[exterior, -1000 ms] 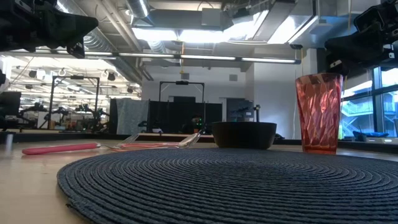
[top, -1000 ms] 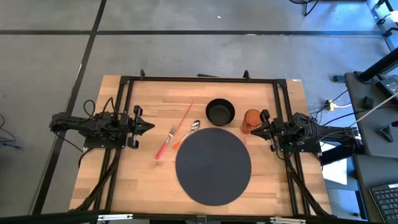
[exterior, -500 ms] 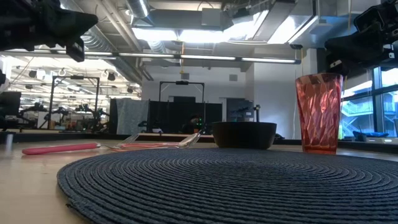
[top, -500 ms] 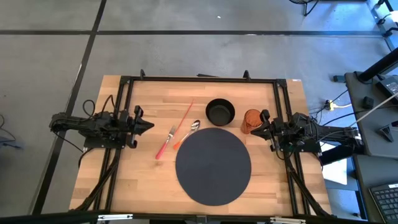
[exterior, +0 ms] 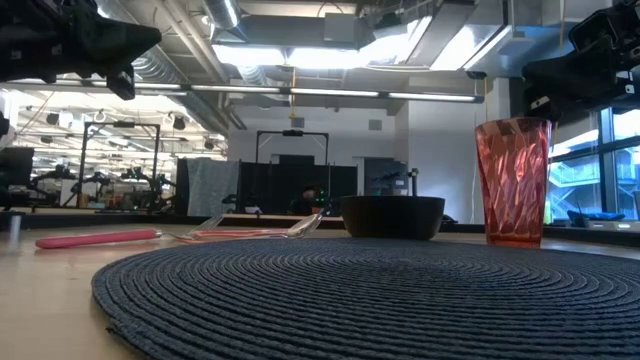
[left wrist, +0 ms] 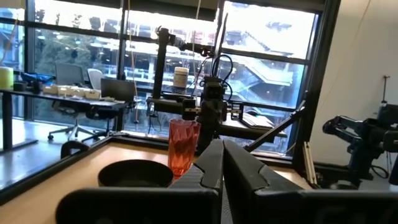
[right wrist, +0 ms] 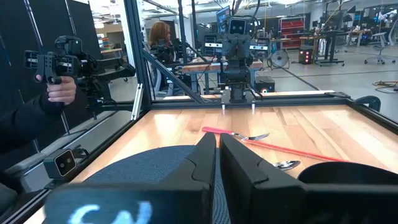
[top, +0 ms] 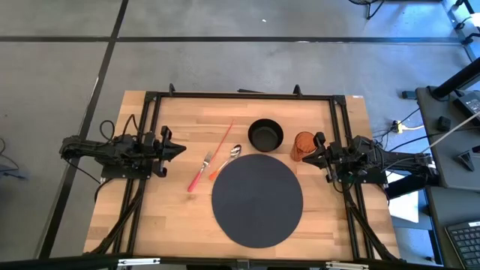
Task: Pick & Place Utensil
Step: Put the black bowl in the center of the black mat
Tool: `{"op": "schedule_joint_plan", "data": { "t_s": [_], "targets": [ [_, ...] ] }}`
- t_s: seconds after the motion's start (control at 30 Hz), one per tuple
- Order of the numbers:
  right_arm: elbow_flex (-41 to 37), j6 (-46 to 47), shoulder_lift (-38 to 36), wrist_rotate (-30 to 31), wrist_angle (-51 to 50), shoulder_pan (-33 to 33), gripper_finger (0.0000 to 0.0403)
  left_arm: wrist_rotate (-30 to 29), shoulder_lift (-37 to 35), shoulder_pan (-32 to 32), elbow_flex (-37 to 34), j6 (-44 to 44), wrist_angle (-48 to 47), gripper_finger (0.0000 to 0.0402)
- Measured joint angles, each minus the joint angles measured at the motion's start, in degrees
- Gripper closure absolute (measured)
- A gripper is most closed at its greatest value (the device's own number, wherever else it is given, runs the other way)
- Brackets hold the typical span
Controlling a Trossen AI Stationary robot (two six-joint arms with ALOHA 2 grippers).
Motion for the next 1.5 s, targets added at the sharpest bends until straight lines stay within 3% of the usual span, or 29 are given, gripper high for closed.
{"op": "schedule_joint_plan", "data": {
  "t_s": [1.23, 1.33, 1.43, 1.5],
  "targets": [
    [0.0, 0.0, 0.0, 0.0, 0.0, 0.0, 0.0379, -1.7, 0.0, 0.0, 0.0, 5.9, -0.1, 0.0398],
    [0.0, 0.0, 0.0, 0.0, 0.0, 0.0, 0.0379, -4.8, 0.0, 0.0, 0.0, 2.6, -0.1, 0.0398],
    [0.0, 0.0, 0.0, 0.0, 0.0, 0.0, 0.0379, -14.0, 0.7, 0.0, 0.1, -4.3, -0.3, 0.0398],
    [0.0, 0.0, 0.0, 0.0, 0.0, 0.0, 0.0379, -15.3, 2.5, 0.0, 1.2, -4.9, -1.5, 0.0398]
  ]
}}
